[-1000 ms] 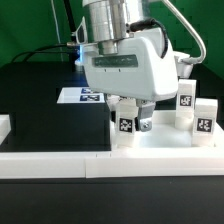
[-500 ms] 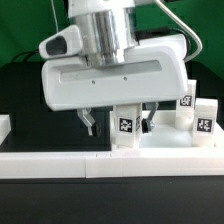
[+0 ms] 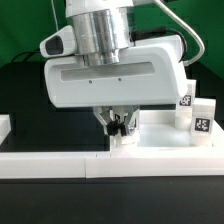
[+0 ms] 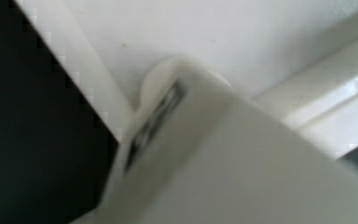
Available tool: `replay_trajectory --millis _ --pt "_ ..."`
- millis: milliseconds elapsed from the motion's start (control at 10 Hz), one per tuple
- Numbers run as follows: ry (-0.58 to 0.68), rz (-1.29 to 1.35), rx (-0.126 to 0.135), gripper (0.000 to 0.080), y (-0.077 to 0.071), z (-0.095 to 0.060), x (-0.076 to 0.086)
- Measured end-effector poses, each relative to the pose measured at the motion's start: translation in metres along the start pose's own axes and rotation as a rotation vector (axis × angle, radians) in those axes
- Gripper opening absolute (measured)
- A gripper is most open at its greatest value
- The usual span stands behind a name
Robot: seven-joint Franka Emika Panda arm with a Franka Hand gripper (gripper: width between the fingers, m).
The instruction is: Assemble square table
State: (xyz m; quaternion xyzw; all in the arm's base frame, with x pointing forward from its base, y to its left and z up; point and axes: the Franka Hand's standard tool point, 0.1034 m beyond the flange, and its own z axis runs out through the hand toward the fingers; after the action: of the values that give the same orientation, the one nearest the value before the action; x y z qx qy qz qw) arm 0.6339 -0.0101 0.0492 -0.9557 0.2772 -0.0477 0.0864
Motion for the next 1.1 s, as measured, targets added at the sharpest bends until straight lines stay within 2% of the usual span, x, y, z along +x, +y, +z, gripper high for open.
replay_trajectory --millis 400,700,900,1000,1100 --pt "-0.042 0.468 -0.012 0.0002 -0.005 -0.003 0.001" --pt "-0.043 0.441 -0.012 0.0002 -0.005 -0.003 0.001" --pt "-0.044 0.28 -0.001 0.025 -0.003 -0.009 0.005" --pt "-0.043 0.113 0.004 0.025 -0.005 -0.011 0.006" --pt "-0.064 -0.02 0.003 0.045 -0.007 -0.012 0.004"
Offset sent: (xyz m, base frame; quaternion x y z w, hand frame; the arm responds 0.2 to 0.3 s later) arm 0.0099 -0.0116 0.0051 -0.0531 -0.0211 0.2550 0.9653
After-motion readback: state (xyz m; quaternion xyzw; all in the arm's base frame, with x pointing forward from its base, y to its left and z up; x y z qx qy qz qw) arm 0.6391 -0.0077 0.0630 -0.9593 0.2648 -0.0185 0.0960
